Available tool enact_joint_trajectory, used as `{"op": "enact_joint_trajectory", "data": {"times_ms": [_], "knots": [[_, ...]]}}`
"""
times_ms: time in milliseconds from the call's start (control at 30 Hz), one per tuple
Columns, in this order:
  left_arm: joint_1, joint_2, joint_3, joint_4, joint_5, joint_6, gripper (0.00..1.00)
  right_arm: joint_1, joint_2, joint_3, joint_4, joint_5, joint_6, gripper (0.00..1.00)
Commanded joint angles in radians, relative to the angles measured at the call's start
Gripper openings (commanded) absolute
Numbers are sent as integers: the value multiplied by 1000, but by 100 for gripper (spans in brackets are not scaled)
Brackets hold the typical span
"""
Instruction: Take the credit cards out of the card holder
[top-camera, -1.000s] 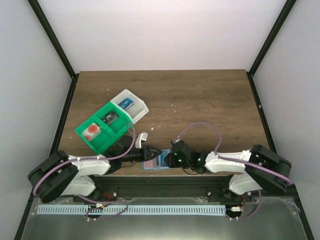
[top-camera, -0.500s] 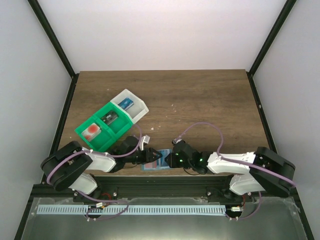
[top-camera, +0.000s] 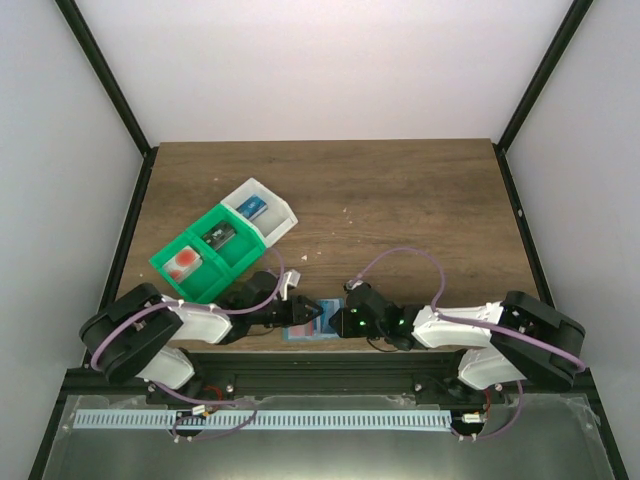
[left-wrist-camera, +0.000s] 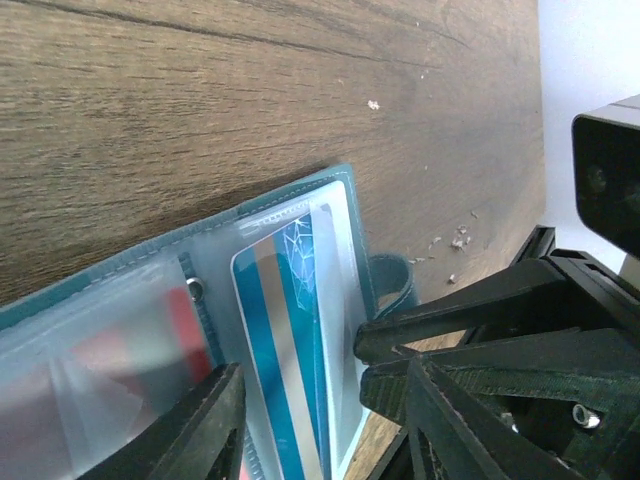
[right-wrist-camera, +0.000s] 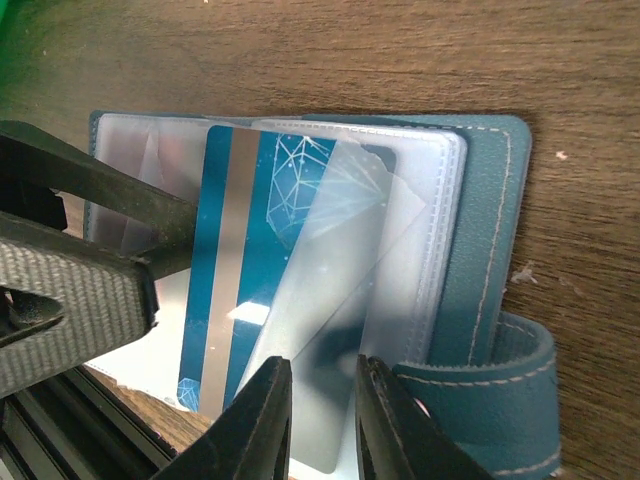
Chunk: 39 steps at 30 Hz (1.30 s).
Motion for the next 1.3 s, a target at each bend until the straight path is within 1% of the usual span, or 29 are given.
{"op": "enact_joint_trajectory", "data": {"times_ms": [0, 100, 367, 600, 767, 1000, 1167, 1267], "knots": [[-4, 27, -12, 54, 13, 0, 44, -3, 10, -19, -9, -3, 8, 20], [-3, 43, -13, 86, 19, -8, 38, -3, 16, -19, -5, -3, 8, 20], [-3, 50, -14, 83, 20, -6, 23, -3, 13, -29, 8, -13, -1, 20], [-4, 45, 0, 60, 16, -3, 0, -3, 19, -31, 10, -12, -1, 20], [-4, 6, 9, -23, -11, 17, 0, -3, 16, -29, 4, -14, -15, 20], [-1, -95, -9, -64, -46, 7, 0, -4, -12, -17, -30, -1, -42, 21], [11, -208, -13, -160, -108, 7, 0, -4, -55, 12, -85, 16, -93, 23], [43, -295, -16, -232, -134, 12, 0, -4, -92, 39, -127, 36, -137, 24]]}}
